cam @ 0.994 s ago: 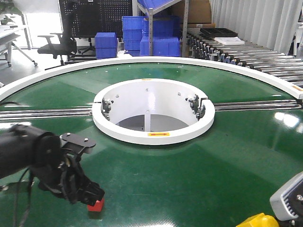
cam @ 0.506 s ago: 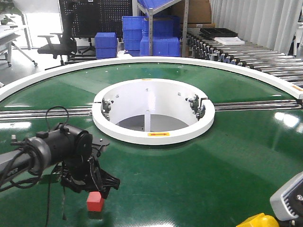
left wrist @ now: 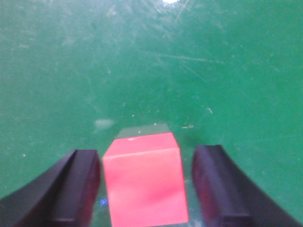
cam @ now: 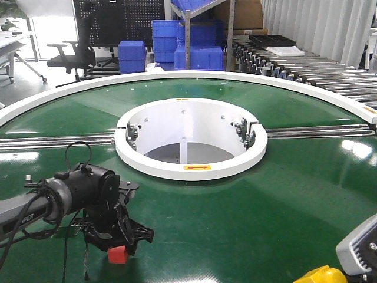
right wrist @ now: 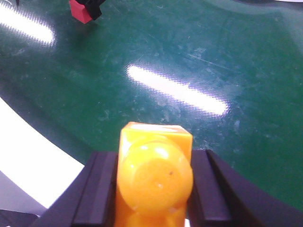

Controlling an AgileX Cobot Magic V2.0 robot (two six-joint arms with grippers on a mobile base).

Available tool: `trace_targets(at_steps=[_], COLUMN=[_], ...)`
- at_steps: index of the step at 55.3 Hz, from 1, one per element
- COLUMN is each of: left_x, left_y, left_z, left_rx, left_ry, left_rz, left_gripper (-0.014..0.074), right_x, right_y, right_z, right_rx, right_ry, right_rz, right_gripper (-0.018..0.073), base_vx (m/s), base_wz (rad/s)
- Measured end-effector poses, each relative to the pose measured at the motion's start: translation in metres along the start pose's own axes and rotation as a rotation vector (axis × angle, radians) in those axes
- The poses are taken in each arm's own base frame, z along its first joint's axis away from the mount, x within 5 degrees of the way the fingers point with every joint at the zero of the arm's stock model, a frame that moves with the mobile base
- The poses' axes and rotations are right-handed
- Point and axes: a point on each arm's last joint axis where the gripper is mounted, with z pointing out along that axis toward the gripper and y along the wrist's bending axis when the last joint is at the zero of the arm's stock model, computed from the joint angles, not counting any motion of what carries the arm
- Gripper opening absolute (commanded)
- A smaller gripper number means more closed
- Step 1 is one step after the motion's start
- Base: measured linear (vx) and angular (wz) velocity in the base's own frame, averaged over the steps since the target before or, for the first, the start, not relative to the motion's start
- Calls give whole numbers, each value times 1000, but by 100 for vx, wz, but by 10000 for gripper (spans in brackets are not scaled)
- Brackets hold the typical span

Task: Pick red and yellow blocks into blue bin
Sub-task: 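Lower the left gripper over the red cube and close it, then lift the red cube up with the left gripper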

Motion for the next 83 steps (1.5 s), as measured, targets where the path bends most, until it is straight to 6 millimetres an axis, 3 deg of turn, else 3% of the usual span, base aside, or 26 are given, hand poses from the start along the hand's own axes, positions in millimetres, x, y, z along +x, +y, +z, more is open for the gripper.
trace_targets(at_steps=[13,22,31,42,51,61,69,76,77,83], left_x=[1,1,0,19,68,134,190,235,265,297], left_y=[0,1,3,9,16,28,38,46,51,56], left_z=[0,-11,-65,-162,-224,-268,-278,-275,-272,-272], left_rx=[-1,-2,7,51,101,120,123,120,112,113], left_ry=[6,7,-69,-247,-386,-543,-645,-730,-815,-927], left_rz=[-1,1,43,59,75,94,111,133,163,169], left_gripper=[317,288,282,282,282,282,282,282,282,282], right_x=[0,0,0,0,0,0,0,0,0,0], right_y=[0,0,0,0,0,0,0,0,0,0], right_z=[0,0,0,0,0,0,0,0,0,0], right_rx=[0,0,0,0,0,0,0,0,0,0], right_ry=[0,0,0,0,0,0,0,0,0,0], right_rz=[0,0,0,0,0,0,0,0,0,0], right_gripper=[265,265,265,265,265,265,265,265,265,265], base_vx=[0,0,0,0,0,0,0,0,0,0], base_wz=[0,0,0,0,0,0,0,0,0,0])
